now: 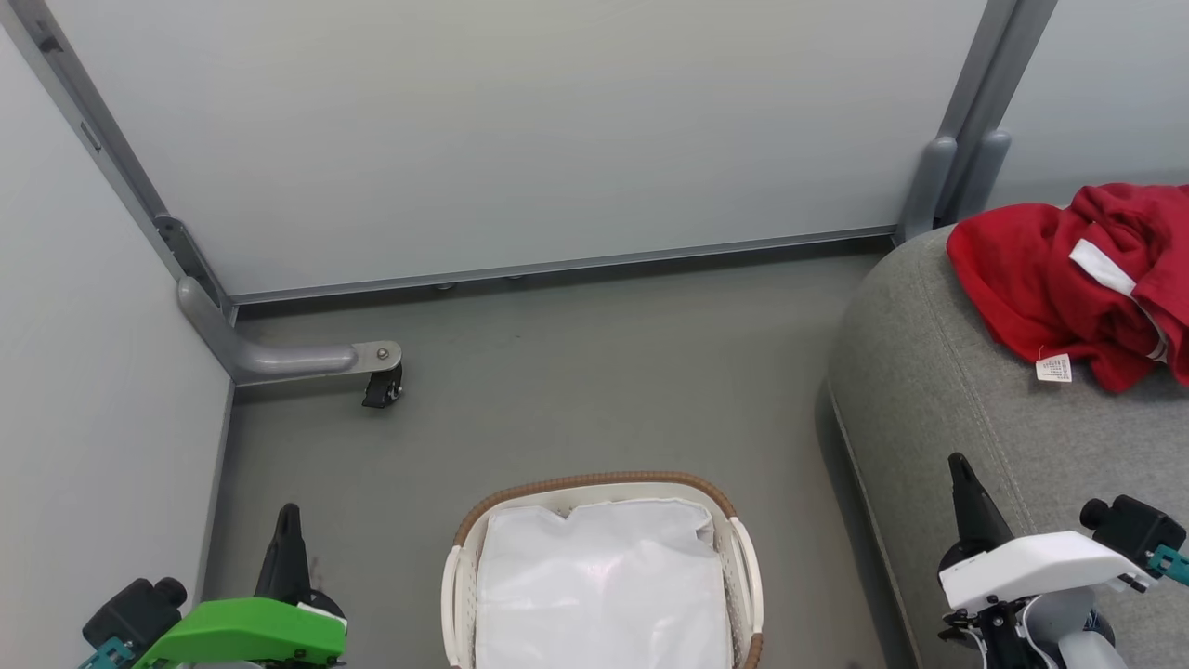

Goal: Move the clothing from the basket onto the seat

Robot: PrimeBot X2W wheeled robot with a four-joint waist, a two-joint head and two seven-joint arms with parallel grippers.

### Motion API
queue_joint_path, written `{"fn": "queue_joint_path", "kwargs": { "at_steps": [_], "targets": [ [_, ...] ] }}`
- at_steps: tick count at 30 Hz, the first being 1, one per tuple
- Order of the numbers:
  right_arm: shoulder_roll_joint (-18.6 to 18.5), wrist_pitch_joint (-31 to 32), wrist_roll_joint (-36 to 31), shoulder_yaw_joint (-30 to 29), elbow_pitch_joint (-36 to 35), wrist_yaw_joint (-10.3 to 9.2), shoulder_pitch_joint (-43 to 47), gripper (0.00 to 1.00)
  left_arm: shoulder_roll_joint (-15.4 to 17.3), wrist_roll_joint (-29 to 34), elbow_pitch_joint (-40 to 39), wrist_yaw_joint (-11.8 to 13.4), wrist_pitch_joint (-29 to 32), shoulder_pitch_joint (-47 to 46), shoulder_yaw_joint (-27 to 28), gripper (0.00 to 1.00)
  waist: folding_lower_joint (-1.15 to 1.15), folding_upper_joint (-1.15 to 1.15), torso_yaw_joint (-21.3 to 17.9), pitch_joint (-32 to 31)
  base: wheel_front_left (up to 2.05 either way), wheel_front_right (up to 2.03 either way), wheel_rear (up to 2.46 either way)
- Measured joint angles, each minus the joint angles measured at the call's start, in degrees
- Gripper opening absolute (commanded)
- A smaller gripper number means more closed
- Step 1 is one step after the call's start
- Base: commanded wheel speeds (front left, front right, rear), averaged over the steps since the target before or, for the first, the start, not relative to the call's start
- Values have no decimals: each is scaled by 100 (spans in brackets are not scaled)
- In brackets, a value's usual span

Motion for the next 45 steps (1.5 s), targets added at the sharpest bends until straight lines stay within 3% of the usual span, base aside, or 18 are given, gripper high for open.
{"fn": "queue_joint_path", "kwargs": {
  "at_steps": [45],
  "targets": [
    [-25,724,2769,-205,-323,-1,-26,0,1,-2482,-223,-77,723,-301,393,0,0,0,-52,-7,0,0,0]
  ]
}}
